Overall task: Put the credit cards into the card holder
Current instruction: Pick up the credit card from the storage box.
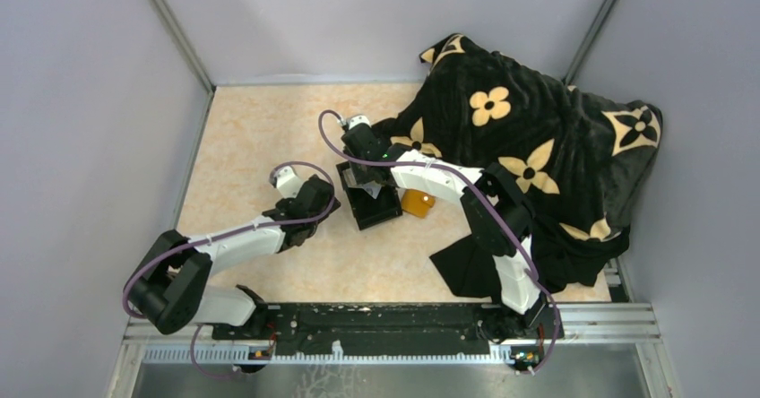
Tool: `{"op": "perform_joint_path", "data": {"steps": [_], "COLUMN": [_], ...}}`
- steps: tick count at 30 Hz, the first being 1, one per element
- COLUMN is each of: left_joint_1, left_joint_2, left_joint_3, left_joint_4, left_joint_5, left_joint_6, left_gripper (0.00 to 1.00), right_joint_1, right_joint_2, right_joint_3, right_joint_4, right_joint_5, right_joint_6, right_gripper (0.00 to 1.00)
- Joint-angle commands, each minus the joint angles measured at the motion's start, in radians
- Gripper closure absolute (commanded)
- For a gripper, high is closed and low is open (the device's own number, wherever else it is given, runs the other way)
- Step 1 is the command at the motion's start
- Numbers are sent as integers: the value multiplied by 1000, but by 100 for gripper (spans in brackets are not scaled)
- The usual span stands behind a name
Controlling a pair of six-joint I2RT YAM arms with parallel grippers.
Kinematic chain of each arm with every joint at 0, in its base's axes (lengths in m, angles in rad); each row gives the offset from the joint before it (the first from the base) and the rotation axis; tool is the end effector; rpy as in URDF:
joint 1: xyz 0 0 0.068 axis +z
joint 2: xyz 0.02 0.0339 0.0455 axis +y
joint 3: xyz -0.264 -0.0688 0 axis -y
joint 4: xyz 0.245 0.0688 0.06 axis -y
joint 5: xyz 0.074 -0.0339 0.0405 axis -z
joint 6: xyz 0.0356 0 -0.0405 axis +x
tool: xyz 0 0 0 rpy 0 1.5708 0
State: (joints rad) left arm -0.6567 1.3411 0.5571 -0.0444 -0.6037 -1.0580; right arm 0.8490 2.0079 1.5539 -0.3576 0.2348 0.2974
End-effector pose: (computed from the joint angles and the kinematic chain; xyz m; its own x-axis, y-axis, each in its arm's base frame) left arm 0.2068 -0.1339 0.1639 -0.4594 -0.5516 -0.6962 -0.4111 0.8268 -0.3839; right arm 0.3055 0.3346 0.2204 -0.6412 -0.2971 -0.7076 -0.4564 0.8889 0.0404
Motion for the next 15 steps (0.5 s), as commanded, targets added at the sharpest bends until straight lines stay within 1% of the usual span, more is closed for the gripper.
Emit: {"op": "perform_joint_path", "data": {"steps": [1, 10, 15], "left_joint_1": [-4, -4, -4], "left_joint_2": [1, 9, 14], "left_joint_3": [17, 28, 30], "left_joint_4": [15, 15, 15], "left_joint_5": [2, 2, 7], "left_joint_6": [-2, 4, 8], "left_gripper": [17, 17, 17], "right_joint_1": [7, 8, 6], "right_joint_2": [-62, -63, -63], "right_joint_3": [45, 55, 58], "right_joint_4": [8, 5, 4], "right_joint_5": [11, 2, -10], "right_joint_6": [-4, -4, -5], "right_gripper": [74, 73, 70]}}
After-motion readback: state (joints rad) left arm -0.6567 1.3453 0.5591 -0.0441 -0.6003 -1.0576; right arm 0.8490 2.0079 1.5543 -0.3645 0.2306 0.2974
